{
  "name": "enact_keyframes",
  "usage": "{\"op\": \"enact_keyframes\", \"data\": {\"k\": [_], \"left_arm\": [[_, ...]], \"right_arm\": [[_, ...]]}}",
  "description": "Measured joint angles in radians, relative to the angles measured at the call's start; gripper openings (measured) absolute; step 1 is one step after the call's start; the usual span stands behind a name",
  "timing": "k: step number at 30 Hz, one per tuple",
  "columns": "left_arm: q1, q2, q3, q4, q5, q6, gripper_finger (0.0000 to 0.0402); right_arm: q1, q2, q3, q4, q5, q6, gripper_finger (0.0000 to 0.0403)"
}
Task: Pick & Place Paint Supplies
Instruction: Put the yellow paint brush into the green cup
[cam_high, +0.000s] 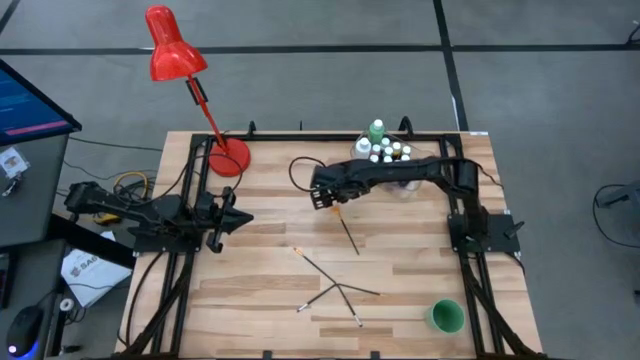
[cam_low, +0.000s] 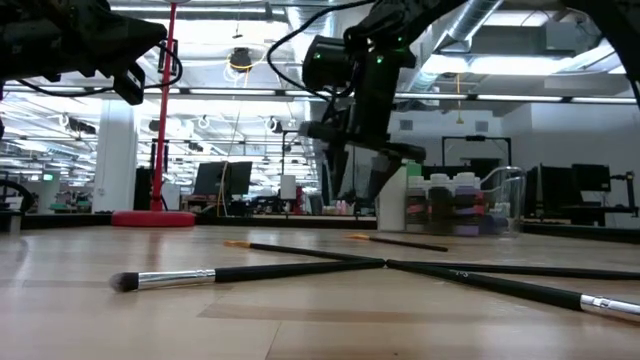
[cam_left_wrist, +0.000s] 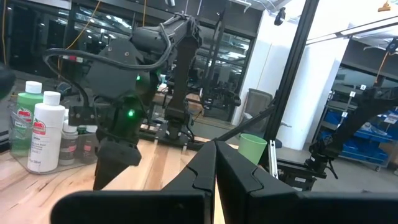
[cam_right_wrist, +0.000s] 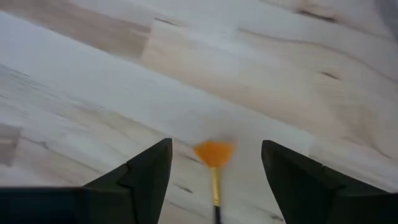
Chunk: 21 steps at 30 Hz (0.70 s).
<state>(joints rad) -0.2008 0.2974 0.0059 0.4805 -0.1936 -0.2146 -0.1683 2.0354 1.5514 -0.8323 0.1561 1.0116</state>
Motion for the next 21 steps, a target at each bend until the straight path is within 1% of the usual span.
{"op": "enact_keyframes", "data": {"k": [5,7,9,11,14,17,19,21], "left_arm": [[0.0,0.0,0.0,0.0,0.0,0.0,0.0002],[0.0,0.0,0.0,0.0,0.0,0.0,0.0002],[0.0,-0.001,0.0,0.0,0.0,0.0,0.0002],[0.0,0.001,0.0,0.002,0.0,0.0,0.0002],[0.0,0.007,0.0,0.001,0.0,0.0,0.0002],[0.0,0.013,0.0,0.005,0.0,0.0,0.0002],[0.0,0.018,0.0,0.009,0.0,0.0,0.0002],[0.0,0.021,0.0,0.008,0.0,0.0,0.0002]], "right_arm": [[0.015,0.047,0.002,0.015,-0.016,-0.021,0.0244],[0.018,0.057,-0.003,-0.011,-0.034,-0.027,0.0244],[0.019,0.076,0.009,0.019,-0.033,-0.026,0.0244],[0.019,0.082,0.013,-0.014,-0.034,-0.023,0.0244],[0.026,0.091,0.031,0.017,-0.031,-0.02,0.0244],[0.032,0.105,0.04,-0.007,-0.031,-0.023,0.0244],[0.04,0.13,0.058,0.018,-0.031,-0.023,0.0244],[0.041,0.15,0.066,-0.039,-0.032,-0.027,0.0244]]}}
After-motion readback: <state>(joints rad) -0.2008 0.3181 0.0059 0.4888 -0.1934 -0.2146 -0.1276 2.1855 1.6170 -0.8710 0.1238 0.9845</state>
